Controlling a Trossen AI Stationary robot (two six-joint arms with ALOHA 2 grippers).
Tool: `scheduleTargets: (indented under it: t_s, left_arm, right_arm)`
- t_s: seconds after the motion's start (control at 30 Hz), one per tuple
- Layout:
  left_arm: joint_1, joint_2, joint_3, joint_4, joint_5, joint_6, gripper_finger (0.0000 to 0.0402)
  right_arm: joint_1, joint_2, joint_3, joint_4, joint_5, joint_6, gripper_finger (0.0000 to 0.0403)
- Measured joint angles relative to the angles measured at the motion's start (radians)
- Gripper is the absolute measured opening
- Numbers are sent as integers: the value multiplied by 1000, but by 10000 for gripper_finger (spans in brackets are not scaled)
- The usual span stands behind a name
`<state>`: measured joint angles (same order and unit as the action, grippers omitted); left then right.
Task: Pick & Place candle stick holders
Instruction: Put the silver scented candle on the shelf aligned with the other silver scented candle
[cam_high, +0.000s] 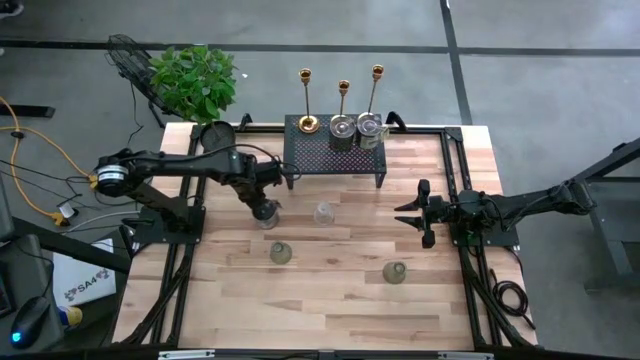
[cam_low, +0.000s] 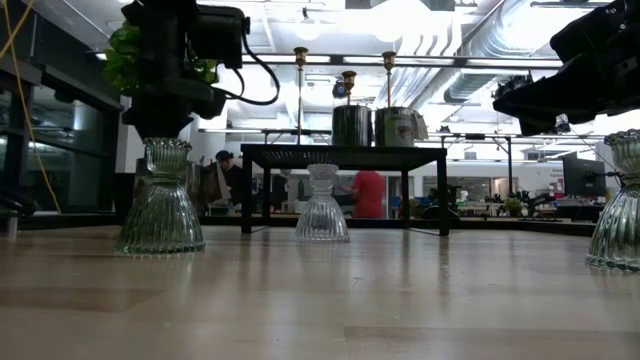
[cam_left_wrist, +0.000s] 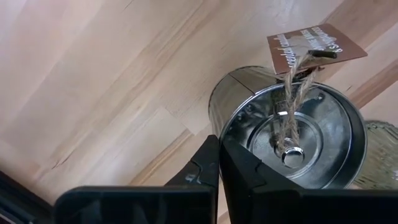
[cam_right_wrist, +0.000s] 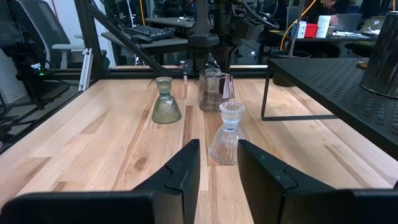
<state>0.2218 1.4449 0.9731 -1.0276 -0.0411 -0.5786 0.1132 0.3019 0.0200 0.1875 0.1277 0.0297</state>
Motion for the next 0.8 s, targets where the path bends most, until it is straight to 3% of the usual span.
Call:
scheduleTargets:
  t_s: [0.8]
  left_arm:
    - [-21,3,60,-33,-29,-28,0]
  right_arm:
    - [0,0,0,0,0,0,99]
